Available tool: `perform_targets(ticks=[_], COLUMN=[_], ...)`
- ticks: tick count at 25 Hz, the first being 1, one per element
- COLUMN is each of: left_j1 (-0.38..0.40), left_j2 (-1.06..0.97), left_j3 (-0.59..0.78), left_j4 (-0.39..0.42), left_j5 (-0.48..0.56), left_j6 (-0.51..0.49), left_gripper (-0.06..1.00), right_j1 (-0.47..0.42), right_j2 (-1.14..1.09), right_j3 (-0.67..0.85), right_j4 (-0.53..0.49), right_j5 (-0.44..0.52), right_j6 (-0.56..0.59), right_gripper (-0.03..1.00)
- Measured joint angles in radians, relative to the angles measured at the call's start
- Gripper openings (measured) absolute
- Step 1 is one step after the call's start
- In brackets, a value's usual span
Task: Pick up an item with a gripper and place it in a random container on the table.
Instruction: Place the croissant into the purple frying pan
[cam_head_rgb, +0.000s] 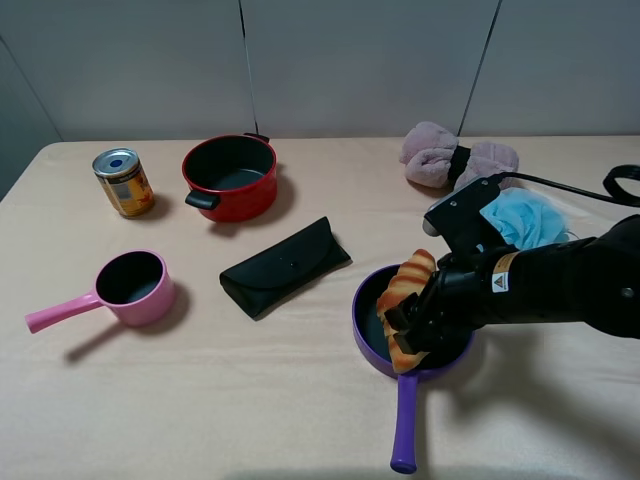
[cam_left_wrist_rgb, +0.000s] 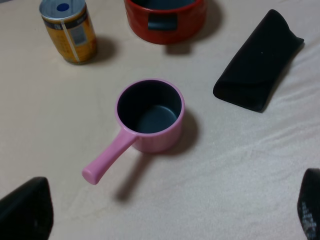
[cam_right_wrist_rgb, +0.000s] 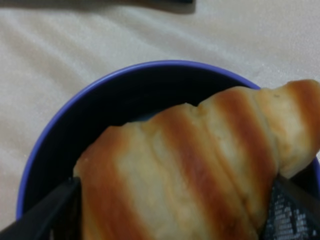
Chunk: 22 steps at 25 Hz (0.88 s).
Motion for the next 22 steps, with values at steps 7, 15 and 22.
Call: perform_targets(ticks=[7,15,22], left_j1=[0.0,0.0,0.0], left_j2=[0.0,0.0,0.0], left_j3=[0.0,0.0,0.0], left_j4=[0.0,0.0,0.0], left_j5=[0.0,0.0,0.0], left_j6=[0.0,0.0,0.0], left_gripper=[0.99,0.99,0.99], right_j1=[0.0,0.0,0.0], right_j2=[0.0,0.0,0.0], right_j3=[0.035,0.038,0.038], right_j4=[0.001,0.001,0.001], right_j5=[-0.079,-0.121,-0.131], right_j6=[0.002,0.002,-0.004], right_gripper=[0.52,0.52,0.52])
